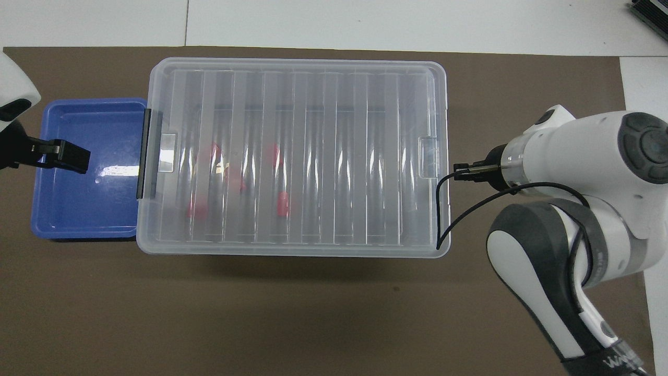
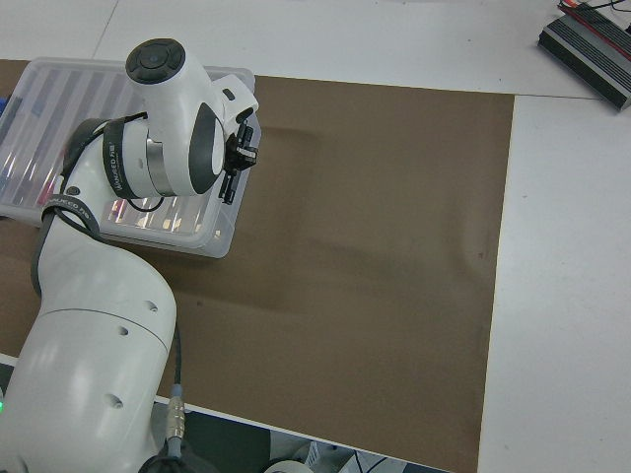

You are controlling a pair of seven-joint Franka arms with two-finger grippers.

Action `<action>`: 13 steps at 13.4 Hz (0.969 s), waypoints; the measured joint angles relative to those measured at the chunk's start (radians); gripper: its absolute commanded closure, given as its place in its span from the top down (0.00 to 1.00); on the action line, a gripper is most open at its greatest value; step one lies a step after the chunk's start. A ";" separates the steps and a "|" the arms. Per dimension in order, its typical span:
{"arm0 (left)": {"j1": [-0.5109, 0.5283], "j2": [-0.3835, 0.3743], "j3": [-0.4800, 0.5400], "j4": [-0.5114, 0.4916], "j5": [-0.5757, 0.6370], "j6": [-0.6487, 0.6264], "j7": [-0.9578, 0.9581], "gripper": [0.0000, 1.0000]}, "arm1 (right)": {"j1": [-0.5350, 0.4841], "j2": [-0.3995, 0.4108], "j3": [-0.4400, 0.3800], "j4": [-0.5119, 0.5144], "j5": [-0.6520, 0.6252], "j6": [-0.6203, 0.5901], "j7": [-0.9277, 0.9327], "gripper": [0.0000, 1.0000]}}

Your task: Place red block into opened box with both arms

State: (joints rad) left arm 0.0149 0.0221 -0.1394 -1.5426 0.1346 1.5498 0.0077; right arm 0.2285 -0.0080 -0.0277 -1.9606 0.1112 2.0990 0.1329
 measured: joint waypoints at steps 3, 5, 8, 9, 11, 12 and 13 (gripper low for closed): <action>0.000 0.000 0.000 0.000 0.000 0.000 0.000 1.00 | -0.059 -0.029 -0.004 0.001 -0.001 -0.035 0.000 0.99; 0.000 0.000 0.000 0.000 0.000 0.000 0.000 1.00 | -0.090 -0.052 -0.006 0.013 -0.030 -0.100 0.000 0.99; 0.001 0.000 0.000 0.000 0.000 0.000 0.000 1.00 | -0.115 -0.065 -0.007 0.108 -0.111 -0.233 0.001 0.99; 0.004 0.000 0.001 0.000 -0.004 0.001 -0.001 1.00 | -0.119 -0.065 -0.007 0.147 -0.117 -0.275 0.001 0.99; 0.015 -0.002 0.005 0.001 -0.053 0.002 -0.002 1.00 | -0.126 -0.059 -0.007 0.219 -0.118 -0.346 0.002 0.98; 0.025 -0.004 0.006 0.001 -0.074 0.003 -0.006 1.00 | -0.130 -0.051 -0.007 0.257 -0.118 -0.382 0.003 0.98; 0.033 -0.005 0.006 0.001 -0.084 0.006 -0.009 1.00 | -0.133 -0.039 -0.007 0.287 -0.118 -0.403 0.004 0.98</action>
State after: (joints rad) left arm 0.0477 0.0170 -0.1335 -1.5419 0.0505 1.5562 -0.0012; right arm 0.0952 -0.0466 -0.0350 -1.6734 -0.0066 1.6959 0.1365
